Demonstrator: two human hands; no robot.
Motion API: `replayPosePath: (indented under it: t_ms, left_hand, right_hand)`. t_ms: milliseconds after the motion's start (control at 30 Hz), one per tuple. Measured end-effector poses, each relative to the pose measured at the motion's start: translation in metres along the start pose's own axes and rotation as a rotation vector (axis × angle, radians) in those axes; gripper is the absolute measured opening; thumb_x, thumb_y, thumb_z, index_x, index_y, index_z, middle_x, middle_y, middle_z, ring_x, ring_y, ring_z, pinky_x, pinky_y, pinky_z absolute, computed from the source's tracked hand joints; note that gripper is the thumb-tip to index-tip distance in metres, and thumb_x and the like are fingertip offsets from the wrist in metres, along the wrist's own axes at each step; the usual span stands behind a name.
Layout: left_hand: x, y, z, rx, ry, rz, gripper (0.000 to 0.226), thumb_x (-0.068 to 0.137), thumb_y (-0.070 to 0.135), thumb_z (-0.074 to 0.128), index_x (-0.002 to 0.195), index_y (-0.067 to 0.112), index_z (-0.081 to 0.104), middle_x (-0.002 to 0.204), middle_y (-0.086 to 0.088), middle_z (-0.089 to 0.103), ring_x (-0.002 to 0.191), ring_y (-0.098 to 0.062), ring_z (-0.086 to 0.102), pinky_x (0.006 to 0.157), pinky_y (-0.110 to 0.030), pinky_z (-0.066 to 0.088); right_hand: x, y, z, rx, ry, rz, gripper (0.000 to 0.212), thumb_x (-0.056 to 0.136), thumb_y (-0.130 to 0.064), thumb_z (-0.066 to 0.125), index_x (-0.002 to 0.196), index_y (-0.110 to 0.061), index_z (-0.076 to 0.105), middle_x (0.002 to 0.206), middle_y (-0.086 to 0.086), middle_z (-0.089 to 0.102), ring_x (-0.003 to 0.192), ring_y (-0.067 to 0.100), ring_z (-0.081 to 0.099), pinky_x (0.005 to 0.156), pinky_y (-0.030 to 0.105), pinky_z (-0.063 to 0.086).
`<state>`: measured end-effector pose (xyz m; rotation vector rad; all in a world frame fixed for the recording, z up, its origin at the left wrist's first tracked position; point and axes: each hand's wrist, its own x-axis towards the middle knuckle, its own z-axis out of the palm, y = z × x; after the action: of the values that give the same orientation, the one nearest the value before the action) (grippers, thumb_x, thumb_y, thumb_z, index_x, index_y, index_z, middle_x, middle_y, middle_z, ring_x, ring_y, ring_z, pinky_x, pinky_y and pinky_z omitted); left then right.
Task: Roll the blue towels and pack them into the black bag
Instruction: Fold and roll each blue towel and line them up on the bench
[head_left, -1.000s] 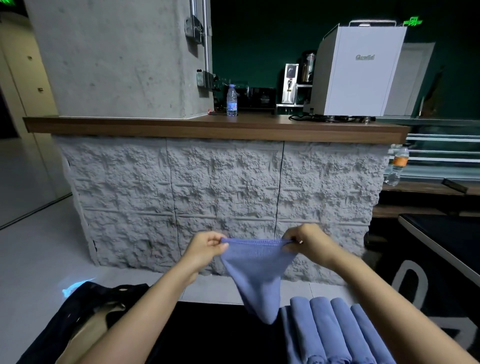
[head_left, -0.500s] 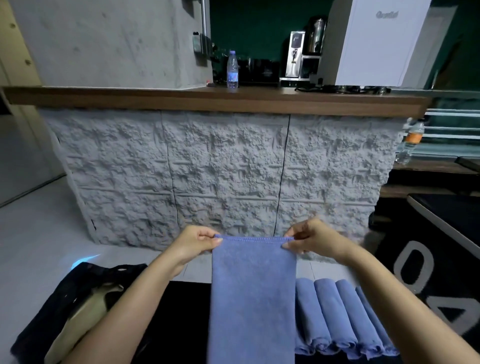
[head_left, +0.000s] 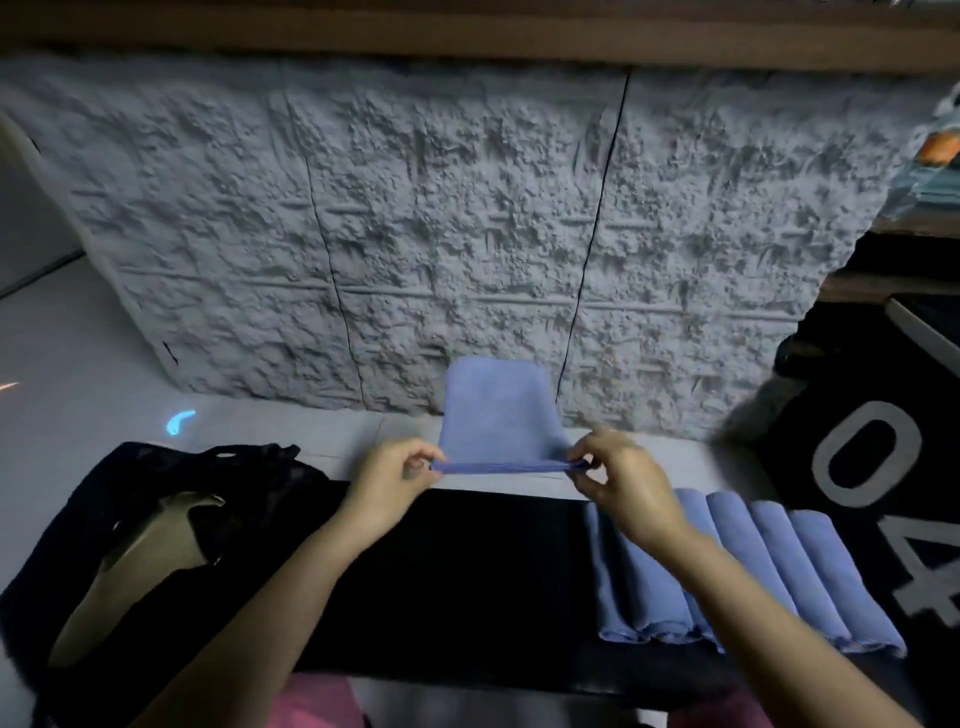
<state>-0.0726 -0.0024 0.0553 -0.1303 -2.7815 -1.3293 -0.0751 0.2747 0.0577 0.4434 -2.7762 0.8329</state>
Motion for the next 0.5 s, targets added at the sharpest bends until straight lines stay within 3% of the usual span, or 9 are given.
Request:
replayPosePath:
  t_ms: [100,200,300,400,500]
  left_hand:
    - [-0.022,-0.055,0.041,0.133,-0.145,-0.064,0.026,0.072,0.003,0.075,0.073,0.029,0.068,0.073,0.019,0.063,0.066,0.001,0.056,0.071,-0.025,0.049]
    - [-0.043,-0.095,0.074,0.204,-0.319,-0.185,0.041,0.077,0.009,0.073,0.062,0.042,0.055,0.08,0.016,0.065,0.071,-0.002,0.058,0.073,-0.025,0.052]
    - [-0.051,-0.112,0.092,0.246,-0.396,-0.252,0.039,0.08,0.012,0.071,0.061,0.04,0.054,0.087,0.01,0.065,0.074,-0.003,0.06,0.073,-0.021,0.051]
    - [-0.05,-0.119,0.101,0.25,-0.407,-0.323,0.033,0.082,0.013,0.07,0.065,0.038,0.056,0.086,0.008,0.062,0.076,-0.006,0.06,0.072,-0.02,0.05]
    - [-0.047,-0.126,0.106,0.243,-0.378,-0.378,0.008,0.084,0.014,0.067,0.087,0.022,0.069,0.085,0.005,0.06,0.078,-0.008,0.059,0.071,-0.018,0.044]
  right_hand:
    - [-0.031,0.024,0.053,-0.186,-0.252,0.062,0.01,0.08,-0.019,0.055,0.087,-0.019,0.062,0.091,-0.003,0.061,0.09,0.023,0.055,0.066,0.038,0.047]
    - [-0.066,0.04,0.098,-0.263,-0.441,0.053,0.015,0.086,-0.021,0.052,0.095,-0.022,0.063,0.101,-0.006,0.061,0.1,0.018,0.053,0.061,0.032,0.04]
    - [-0.08,0.048,0.122,-0.26,-0.519,0.081,0.02,0.087,-0.018,0.05,0.101,-0.025,0.064,0.109,-0.008,0.063,0.106,0.016,0.054,0.067,0.028,0.038]
    - [-0.079,0.051,0.13,-0.273,-0.593,0.188,0.018,0.09,-0.02,0.046,0.101,-0.023,0.059,0.106,0.0,0.065,0.099,0.024,0.06,0.068,0.031,0.041]
    - [-0.08,0.058,0.137,-0.143,-0.599,0.292,0.01,0.089,-0.023,0.054,0.095,-0.019,0.047,0.098,0.006,0.065,0.091,0.029,0.06,0.066,0.035,0.045]
